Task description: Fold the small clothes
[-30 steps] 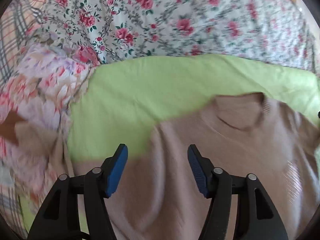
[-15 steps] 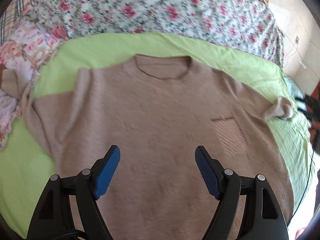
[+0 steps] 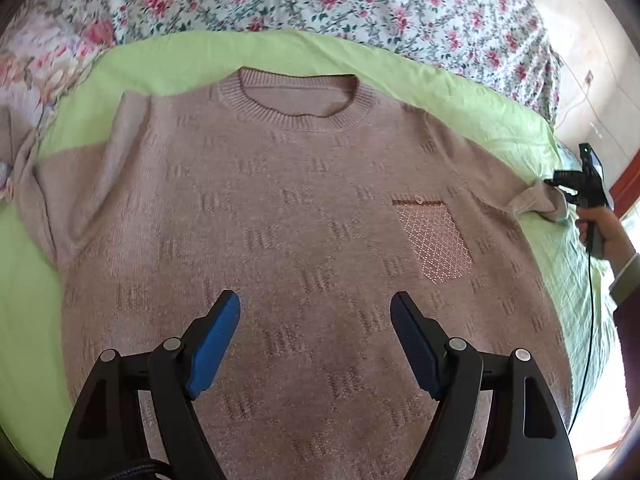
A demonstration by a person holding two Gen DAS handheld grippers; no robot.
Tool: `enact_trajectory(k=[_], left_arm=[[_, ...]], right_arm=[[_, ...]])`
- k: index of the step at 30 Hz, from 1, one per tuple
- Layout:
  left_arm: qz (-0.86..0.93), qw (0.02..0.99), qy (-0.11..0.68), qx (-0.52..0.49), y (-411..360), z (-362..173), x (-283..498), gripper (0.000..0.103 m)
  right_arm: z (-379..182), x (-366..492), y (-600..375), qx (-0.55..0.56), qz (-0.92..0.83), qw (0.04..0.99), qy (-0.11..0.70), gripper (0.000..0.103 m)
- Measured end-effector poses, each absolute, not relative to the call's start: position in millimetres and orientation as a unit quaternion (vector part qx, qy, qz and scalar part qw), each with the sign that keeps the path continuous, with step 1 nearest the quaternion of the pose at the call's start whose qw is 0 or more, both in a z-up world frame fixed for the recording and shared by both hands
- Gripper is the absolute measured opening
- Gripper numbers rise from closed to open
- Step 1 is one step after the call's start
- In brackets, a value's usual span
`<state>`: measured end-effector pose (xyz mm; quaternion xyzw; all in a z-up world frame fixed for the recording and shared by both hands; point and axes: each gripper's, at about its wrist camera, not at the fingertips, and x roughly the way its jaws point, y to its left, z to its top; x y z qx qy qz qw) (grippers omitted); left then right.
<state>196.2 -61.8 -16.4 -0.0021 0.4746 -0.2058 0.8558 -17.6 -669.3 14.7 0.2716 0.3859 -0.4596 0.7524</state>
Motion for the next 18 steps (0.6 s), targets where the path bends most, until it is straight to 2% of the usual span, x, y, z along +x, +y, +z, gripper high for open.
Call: enact_trajectory(k=[1, 9, 18], left_arm=[[-0.206, 0.855, 0.475, -0.005, -60.5, -16.4, 196.4, 0.078], [-0.208, 0.857, 0.47, -0.01, -55.1, -10.2, 189.2, 0.078], [-0.216, 0.858, 0.463, -0.062, -29.9, -1.6, 184.9, 0.078]], right_arm=[[15.6, -18.9, -668.7, 0.277, -0.45, 0.76, 0.379, 0.01], [58.1, 0.9, -603.4, 0.289, -0.313, 0.862, 0.275, 0.009], [71.0, 125.6, -428.6, 0.248, -0.026, 0.929, 0.273, 0.009]])
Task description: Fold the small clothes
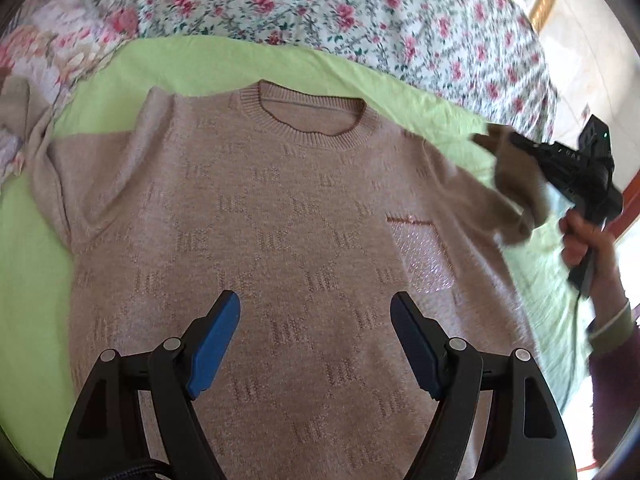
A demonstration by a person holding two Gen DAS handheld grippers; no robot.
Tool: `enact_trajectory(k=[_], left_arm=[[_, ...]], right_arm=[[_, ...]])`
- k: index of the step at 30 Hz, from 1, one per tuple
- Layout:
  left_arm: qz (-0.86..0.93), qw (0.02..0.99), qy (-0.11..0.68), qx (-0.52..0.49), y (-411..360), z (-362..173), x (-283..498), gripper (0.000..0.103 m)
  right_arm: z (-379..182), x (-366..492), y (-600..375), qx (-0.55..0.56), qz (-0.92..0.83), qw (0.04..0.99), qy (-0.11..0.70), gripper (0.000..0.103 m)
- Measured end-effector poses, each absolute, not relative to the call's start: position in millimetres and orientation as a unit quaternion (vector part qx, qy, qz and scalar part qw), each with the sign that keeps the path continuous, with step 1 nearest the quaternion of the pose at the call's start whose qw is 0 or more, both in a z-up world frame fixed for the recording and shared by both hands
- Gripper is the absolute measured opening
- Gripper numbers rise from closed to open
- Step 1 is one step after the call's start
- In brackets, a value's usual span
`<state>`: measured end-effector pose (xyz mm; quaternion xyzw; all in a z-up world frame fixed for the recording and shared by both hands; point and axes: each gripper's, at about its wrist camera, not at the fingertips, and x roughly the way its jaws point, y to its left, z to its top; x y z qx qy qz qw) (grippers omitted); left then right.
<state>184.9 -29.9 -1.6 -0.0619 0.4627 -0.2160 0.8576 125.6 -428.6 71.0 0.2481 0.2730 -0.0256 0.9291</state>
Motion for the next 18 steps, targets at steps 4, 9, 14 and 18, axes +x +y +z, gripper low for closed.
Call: enact_trajectory(k=[4, 9, 14, 18], left_arm=[[-0.224, 0.849, 0.463, -0.126, -1.7, -3.1, 188.8, 0.078], [-0.227, 0.833, 0.467, -0.19, 26.0, -11.4, 198.3, 0.078], [-0.246, 0.808, 0.482, -0.232, 35.5, -26.4, 219.7, 0.078], [-0.266, 0.787, 0.497, -0.249, 20.7, -37.6, 246.1, 0.081]], right_arm=[[52.0, 167.6, -356.1, 0.213, 0.056, 0.931, 0.291, 0.009], [15.5, 205.1, -296.7, 0.201, 0.117, 0.913, 0.335, 0.01], [-15.5, 212.2, -274.5, 0.185, 0.125, 0.89, 0.397, 0.018], [-14.8, 183.6, -284.6, 0.196, 0.107, 0.895, 0.387, 0.049]])
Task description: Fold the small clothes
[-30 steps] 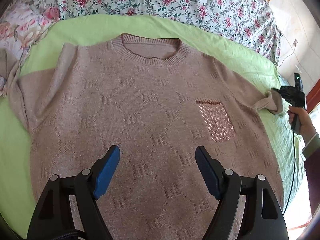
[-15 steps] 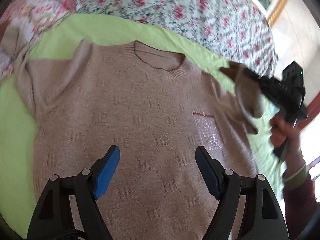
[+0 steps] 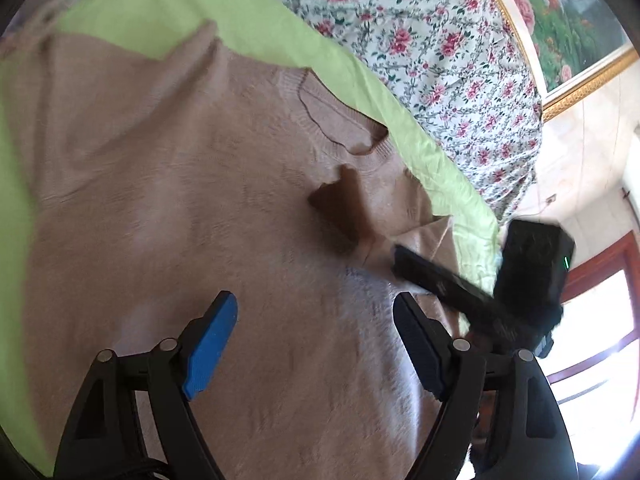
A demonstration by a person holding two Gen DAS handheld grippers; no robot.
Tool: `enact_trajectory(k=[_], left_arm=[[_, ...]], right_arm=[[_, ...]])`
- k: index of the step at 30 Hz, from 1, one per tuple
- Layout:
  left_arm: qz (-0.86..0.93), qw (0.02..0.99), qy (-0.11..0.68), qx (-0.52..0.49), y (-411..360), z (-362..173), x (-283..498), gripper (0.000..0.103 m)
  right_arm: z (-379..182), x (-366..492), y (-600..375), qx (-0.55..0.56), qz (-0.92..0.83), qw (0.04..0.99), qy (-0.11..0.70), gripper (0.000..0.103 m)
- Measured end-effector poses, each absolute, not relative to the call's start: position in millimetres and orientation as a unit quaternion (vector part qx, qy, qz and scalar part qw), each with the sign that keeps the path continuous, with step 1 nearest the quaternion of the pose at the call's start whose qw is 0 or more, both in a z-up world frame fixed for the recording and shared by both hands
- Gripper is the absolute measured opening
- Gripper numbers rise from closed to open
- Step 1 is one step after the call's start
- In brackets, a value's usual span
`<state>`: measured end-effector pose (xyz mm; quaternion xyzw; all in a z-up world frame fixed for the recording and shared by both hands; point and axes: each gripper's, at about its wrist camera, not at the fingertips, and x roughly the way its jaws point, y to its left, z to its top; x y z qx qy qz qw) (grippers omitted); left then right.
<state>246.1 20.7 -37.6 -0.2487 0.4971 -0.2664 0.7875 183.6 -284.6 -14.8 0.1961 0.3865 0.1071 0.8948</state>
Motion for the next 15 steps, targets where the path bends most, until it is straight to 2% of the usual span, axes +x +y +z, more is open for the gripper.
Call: enact_trajectory(k=[1, 5, 8, 10, 11, 12, 15], left_arm=[[-0.272, 0.782, 0.5, -0.252, 15.3, -39.2, 254.5, 0.081], [-0.292, 0.767, 0.512, -0.255, -10.6, -46.5, 292.4, 0.083], [-0.294, 0.763, 0.525, -0.237, -29.2, -56.9, 312.0, 0.081], [-0.295, 0.771, 0.521, -0.217, -37.3, -57.6, 314.0, 0.06], [-0.306, 0.773, 0.517, -0.202, -42.3, -57.0, 311.7, 0.017], [-0.309, 0.773, 0.518, -0.198, -45.1, -56.1, 310.3, 0.007], [-0.271, 0.825, 0.464, -0.174, -28.7, -25.0, 291.7, 0.007]], right_arm=[[-12.1, 171.6, -290.4, 0.202, 0.101, 0.898, 0.378, 0.056], [-4.7, 127.9, -309.0, 0.228, 0.064, 0.904, 0.356, 0.057], [0.3, 101.5, -317.7, 0.247, 0.039, 0.907, 0.34, 0.057], [2.4, 86.1, -323.8, 0.262, 0.023, 0.907, 0.328, 0.059], [3.6, 80.9, -326.1, 0.268, 0.018, 0.907, 0.324, 0.059], [4.5, 74.8, -329.7, 0.272, 0.013, 0.908, 0.319, 0.059], [9.9, 65.9, -338.6, 0.274, -0.013, 0.91, 0.311, 0.059]])
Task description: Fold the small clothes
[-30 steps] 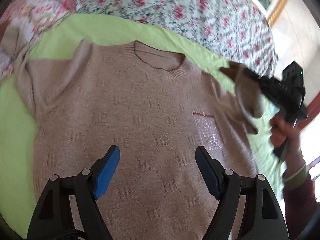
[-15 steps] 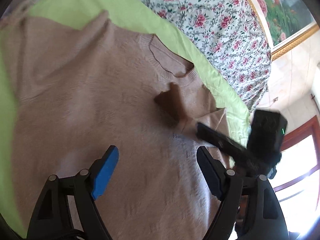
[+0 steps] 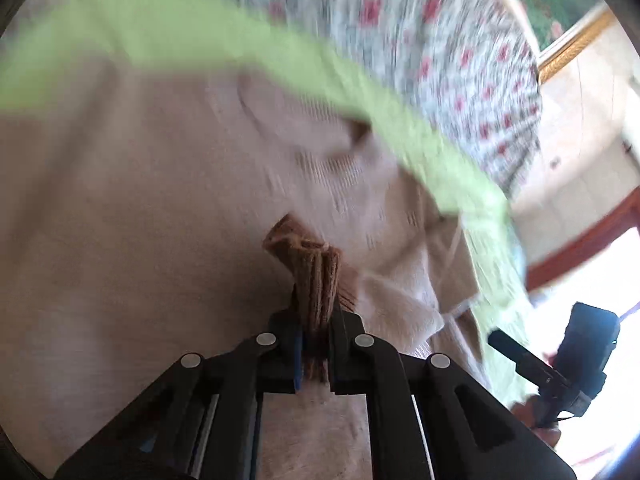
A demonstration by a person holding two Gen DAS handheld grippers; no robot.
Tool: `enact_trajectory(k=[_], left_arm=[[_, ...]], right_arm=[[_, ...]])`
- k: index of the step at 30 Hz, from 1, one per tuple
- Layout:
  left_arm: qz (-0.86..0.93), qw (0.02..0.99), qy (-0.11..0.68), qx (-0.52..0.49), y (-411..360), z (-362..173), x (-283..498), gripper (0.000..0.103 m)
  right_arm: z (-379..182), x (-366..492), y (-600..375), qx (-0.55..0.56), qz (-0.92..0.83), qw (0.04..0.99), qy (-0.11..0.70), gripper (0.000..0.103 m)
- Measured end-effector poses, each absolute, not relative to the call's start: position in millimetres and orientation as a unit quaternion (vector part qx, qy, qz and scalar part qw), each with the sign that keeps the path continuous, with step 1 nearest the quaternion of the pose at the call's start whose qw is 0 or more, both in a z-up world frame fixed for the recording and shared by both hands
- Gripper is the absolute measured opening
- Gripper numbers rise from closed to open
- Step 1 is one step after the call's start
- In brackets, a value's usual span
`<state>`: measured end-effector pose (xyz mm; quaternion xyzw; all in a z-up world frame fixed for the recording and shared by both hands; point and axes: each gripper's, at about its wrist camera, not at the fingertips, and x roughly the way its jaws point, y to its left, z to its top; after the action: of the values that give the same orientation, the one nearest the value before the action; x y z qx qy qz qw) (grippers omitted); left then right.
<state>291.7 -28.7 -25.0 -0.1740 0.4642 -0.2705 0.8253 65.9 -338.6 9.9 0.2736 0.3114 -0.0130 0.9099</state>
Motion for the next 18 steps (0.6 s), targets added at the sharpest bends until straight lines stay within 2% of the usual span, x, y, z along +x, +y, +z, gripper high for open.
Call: enact_trajectory(k=[3, 7, 10, 11, 12, 13, 14, 15, 18], left_arm=[[-0.221, 0.848, 0.427, -0.223, 20.0, -6.8, 285.2, 0.007], [-0.207, 0.824, 0.469, -0.239, 44.6, -33.3, 291.5, 0.01], [-0.217, 0.81, 0.488, -0.244, 38.8, -47.9, 296.1, 0.034], [-0.22, 0.805, 0.492, -0.248, 35.4, -53.4, 299.5, 0.045], [-0.223, 0.802, 0.493, -0.252, 33.2, -56.4, 302.7, 0.047], [-0.224, 0.801, 0.494, -0.253, 30.3, -59.0, 305.7, 0.045], [-0.226, 0.804, 0.492, -0.247, 24.1, -58.1, 309.4, 0.03], [-0.222, 0.809, 0.49, -0.238, 22.3, -55.2, 308.7, 0.008], [-0.199, 0.838, 0.441, -0.251, 43.7, -26.9, 292.3, 0.007]], right_arm=[[10.5, 54.0, -355.9, 0.279, -0.048, 0.91, 0.304, 0.059], [3.6, 53.2, -378.0, 0.28, -0.107, 0.897, 0.324, 0.059], [0.3, 57.7, -395.9, 0.288, -0.141, 0.888, 0.33, 0.059], [-1.7, 60.3, -403.0, 0.292, -0.148, 0.885, 0.333, 0.06], [-4.8, 65.1, -412.5, 0.3, -0.154, 0.879, 0.338, 0.061], [-7.1, 68.3, -420.0, 0.307, -0.159, 0.875, 0.339, 0.061], [-8.1, 70.0, -425.5, 0.311, -0.162, 0.873, 0.339, 0.061], [-6.6, 72.5, -430.8, 0.313, -0.166, 0.872, 0.337, 0.061], [-1.5, 72.7, -436.8, 0.305, -0.166, 0.878, 0.33, 0.062]])
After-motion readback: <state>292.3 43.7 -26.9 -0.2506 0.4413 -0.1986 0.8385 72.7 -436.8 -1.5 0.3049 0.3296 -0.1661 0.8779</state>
